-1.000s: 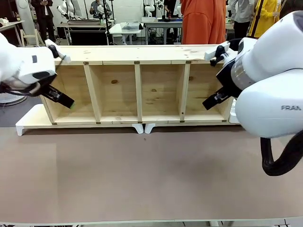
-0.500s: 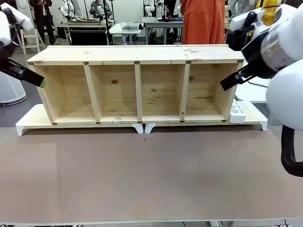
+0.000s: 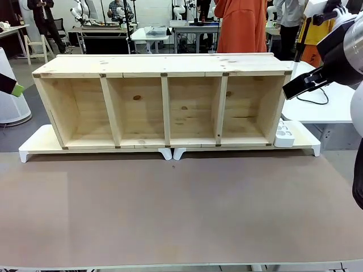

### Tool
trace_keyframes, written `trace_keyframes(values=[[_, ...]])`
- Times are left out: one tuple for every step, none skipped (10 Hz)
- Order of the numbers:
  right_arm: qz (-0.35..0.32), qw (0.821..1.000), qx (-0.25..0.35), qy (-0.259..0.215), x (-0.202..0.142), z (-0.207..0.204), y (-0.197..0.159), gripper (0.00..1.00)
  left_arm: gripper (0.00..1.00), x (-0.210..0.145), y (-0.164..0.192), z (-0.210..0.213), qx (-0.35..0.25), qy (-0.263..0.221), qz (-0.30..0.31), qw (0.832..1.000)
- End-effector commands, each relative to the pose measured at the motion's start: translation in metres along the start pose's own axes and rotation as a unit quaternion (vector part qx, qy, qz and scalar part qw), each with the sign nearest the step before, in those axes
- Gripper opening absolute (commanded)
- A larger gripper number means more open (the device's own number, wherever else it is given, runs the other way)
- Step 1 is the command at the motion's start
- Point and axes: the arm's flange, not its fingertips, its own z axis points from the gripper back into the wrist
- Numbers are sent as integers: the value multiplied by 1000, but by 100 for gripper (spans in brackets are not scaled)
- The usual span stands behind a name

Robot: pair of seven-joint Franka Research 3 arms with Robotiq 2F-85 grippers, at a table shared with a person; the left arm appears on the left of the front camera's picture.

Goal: Perform cable management.
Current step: When the cord part of the Power Cable appears at the lower middle area of the table and stops, grasp the cord part of the Power Cable.

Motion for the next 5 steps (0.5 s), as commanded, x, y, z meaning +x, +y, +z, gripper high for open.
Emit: trace_keyframes(values=[[1, 1000, 19, -3, -117, -43, 13, 100, 100, -139, -30, -63, 0, 6, -2, 1000], [0, 1000, 0, 0, 0, 0, 0, 100, 100, 0, 0, 0, 0, 0, 0, 1000], [0, 1000, 0, 0, 0, 0, 0, 100, 100, 0, 0, 0, 0, 0, 0, 1000], [0, 1000, 0, 0, 0, 0, 0, 100, 100, 0, 0, 0, 0, 0, 0, 1000], [0, 1000, 0, 0, 0, 0, 0, 100, 100, 0, 0, 0, 0, 0, 0, 1000]])
